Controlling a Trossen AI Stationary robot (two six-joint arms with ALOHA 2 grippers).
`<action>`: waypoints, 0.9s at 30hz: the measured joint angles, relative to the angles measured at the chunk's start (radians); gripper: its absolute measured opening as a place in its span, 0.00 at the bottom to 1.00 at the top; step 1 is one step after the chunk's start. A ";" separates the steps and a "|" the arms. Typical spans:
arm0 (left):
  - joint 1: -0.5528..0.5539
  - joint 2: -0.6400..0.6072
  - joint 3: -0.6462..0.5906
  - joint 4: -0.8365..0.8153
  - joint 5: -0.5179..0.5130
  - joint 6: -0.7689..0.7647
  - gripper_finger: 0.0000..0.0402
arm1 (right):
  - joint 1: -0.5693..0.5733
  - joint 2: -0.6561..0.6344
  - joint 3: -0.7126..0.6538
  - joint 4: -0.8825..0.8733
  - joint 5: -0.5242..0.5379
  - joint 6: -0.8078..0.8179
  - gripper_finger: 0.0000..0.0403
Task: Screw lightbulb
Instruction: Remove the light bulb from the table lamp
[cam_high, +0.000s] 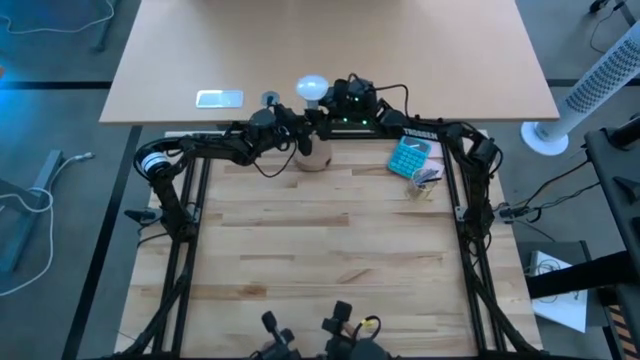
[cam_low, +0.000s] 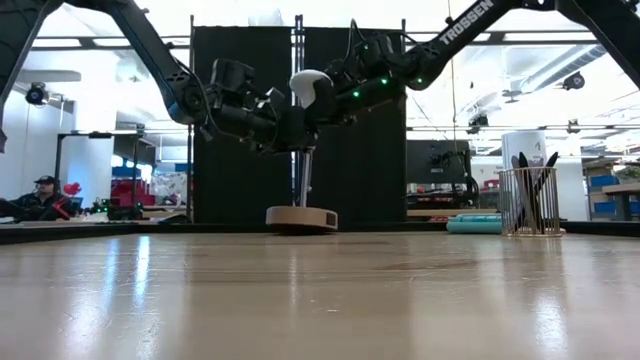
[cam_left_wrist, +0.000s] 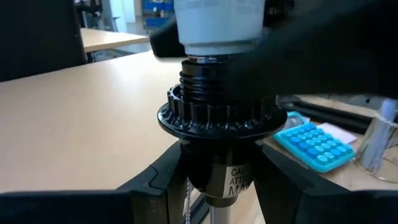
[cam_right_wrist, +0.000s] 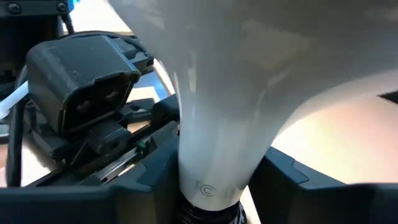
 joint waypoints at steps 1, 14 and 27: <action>0.001 -0.002 -0.002 0.005 0.009 0.000 0.34 | 0.000 -0.002 0.000 -0.003 -0.019 -0.004 0.48; -0.032 -0.123 -0.125 0.087 0.126 0.009 0.34 | -0.030 -0.078 -0.051 0.040 -0.450 -0.030 0.79; -0.216 -0.163 -0.141 0.076 0.151 -0.014 0.34 | -0.019 -0.095 -0.050 0.079 -0.818 0.021 0.81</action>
